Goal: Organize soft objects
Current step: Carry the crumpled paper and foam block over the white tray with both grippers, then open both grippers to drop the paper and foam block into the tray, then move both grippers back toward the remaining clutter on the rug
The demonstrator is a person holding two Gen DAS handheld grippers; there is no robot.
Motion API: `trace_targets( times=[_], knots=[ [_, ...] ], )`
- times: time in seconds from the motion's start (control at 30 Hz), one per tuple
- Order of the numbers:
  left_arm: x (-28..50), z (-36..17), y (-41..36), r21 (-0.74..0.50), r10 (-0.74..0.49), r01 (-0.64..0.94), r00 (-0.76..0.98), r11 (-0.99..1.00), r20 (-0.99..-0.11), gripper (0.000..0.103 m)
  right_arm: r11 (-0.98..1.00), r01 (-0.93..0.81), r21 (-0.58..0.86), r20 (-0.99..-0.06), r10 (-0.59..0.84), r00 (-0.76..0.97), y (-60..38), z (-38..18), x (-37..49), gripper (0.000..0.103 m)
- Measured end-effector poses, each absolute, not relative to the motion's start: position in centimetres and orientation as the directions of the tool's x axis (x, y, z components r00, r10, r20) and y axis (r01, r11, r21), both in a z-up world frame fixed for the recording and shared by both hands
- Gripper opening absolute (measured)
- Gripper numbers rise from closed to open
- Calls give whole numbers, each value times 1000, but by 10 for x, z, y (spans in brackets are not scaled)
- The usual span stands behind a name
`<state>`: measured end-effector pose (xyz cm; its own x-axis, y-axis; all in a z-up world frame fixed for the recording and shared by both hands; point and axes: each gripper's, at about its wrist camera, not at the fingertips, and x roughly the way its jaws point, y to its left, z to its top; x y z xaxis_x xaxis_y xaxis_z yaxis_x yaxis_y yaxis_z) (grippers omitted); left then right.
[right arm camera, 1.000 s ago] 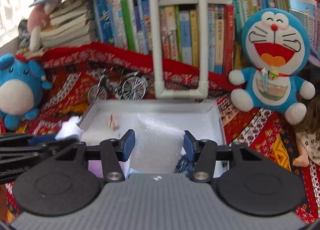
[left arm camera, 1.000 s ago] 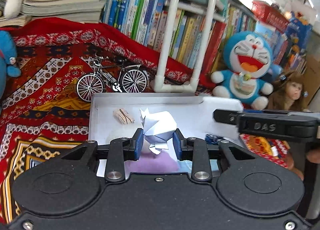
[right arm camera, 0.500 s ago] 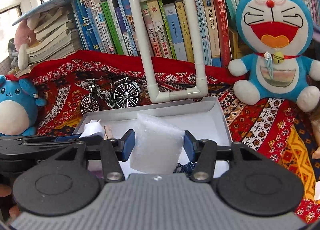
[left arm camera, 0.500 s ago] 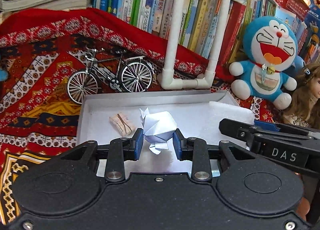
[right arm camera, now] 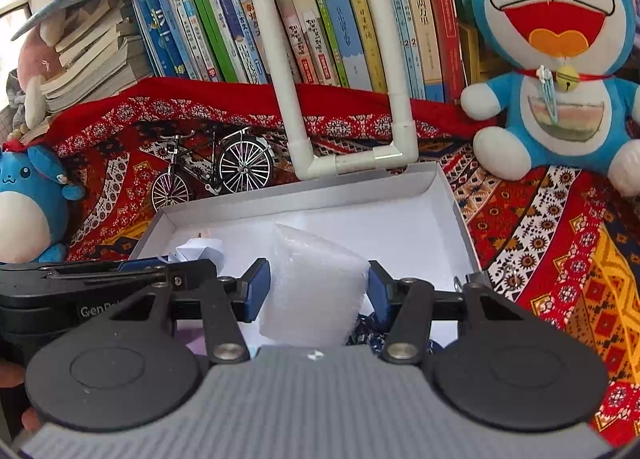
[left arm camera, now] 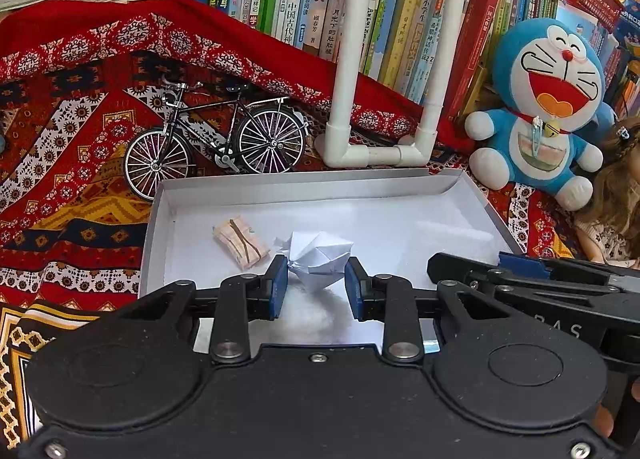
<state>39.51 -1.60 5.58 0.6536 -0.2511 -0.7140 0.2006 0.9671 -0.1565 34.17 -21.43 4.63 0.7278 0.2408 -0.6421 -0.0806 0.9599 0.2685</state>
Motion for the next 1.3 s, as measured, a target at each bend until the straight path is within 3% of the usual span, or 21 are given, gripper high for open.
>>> trace_targets(
  times=[0.1,0.33,0.57,0.63,0.77,1.3],
  knots=[
    [393,57,-16,-140,-241,203,661,969,-711,29,959,-80,270,-646,243,723,-214,44,341,57],
    [384,63,-15,-119,-228,205,673,971,-704,39,960,-70,273,-655,238,717,-215,42,337,70],
    [370,79,-10,-121,-231,206,687,971,-688,45,958,-54,283,-640,230,733,-223,52,325,72],
    [364,86,-8,-125,-234,205,695,971,-680,49,958,-53,283,-631,227,742,-226,58,321,74],
    [347,100,-4,-135,-245,208,710,969,-660,67,962,-61,265,-607,215,765,-229,70,307,79],
    [256,153,-9,-135,-314,288,777,948,-545,80,965,-131,228,-484,229,845,-241,118,235,103]
  ],
)
